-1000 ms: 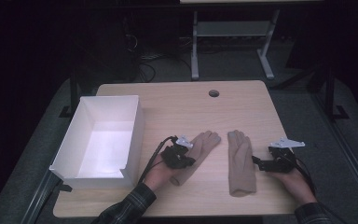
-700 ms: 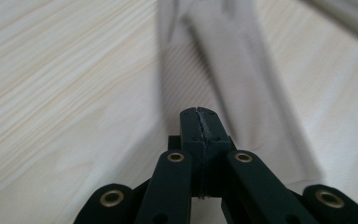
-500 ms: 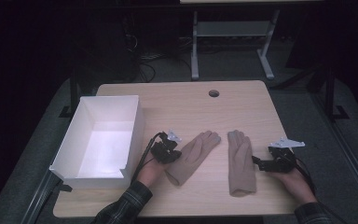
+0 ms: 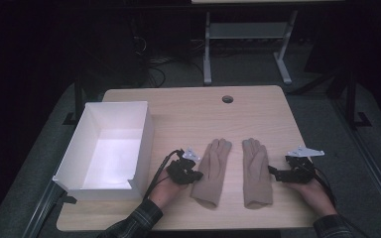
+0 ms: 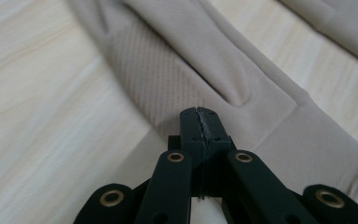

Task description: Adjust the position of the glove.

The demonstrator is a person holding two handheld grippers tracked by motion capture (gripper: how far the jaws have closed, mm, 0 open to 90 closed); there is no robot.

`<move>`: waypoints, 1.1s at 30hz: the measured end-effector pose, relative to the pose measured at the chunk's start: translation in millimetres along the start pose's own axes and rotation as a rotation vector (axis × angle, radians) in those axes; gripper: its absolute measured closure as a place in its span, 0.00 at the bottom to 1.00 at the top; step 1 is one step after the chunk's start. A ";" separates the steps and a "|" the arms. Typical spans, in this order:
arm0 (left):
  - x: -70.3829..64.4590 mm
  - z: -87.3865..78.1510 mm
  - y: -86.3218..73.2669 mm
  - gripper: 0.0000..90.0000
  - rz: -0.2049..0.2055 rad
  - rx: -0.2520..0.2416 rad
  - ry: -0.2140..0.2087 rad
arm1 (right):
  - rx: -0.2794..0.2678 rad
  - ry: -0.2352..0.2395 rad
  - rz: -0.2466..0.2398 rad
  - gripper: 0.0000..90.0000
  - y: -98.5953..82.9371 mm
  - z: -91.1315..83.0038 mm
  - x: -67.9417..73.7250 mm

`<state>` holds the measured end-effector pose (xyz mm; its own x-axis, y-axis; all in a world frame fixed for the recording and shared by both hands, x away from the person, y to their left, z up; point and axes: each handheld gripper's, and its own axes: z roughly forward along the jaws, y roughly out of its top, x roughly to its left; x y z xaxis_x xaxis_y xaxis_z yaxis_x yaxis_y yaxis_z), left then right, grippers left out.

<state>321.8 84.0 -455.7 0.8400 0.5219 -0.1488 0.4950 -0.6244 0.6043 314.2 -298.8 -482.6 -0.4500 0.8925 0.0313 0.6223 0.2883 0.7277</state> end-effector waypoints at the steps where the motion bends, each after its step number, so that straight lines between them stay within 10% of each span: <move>1: -4.3 2.6 1.0 0.99 0.002 -0.009 -0.012 | 0.000 0.000 -0.001 0.20 0.0 0.0 0.0; 8: 0.1 -1.2 2.1 0.90 -0.025 -0.033 -0.044 | 0.000 0.000 -0.001 0.20 0.1 0.1 -0.1; 20: 27.8 1.4 23.9 0.63 -0.056 -0.089 0.043 | 0.000 0.002 -0.002 0.20 0.2 0.3 0.0; 33: 34.2 24.2 28.2 0.77 -0.075 -0.062 0.029 | -0.001 0.002 -0.003 0.20 0.2 0.3 0.0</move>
<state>369.9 70.2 -462.6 0.7935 0.5833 -0.1733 0.5411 -0.5461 0.6395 314.5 -298.7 -482.6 -0.4531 0.8910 0.0306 0.6207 0.2906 0.7282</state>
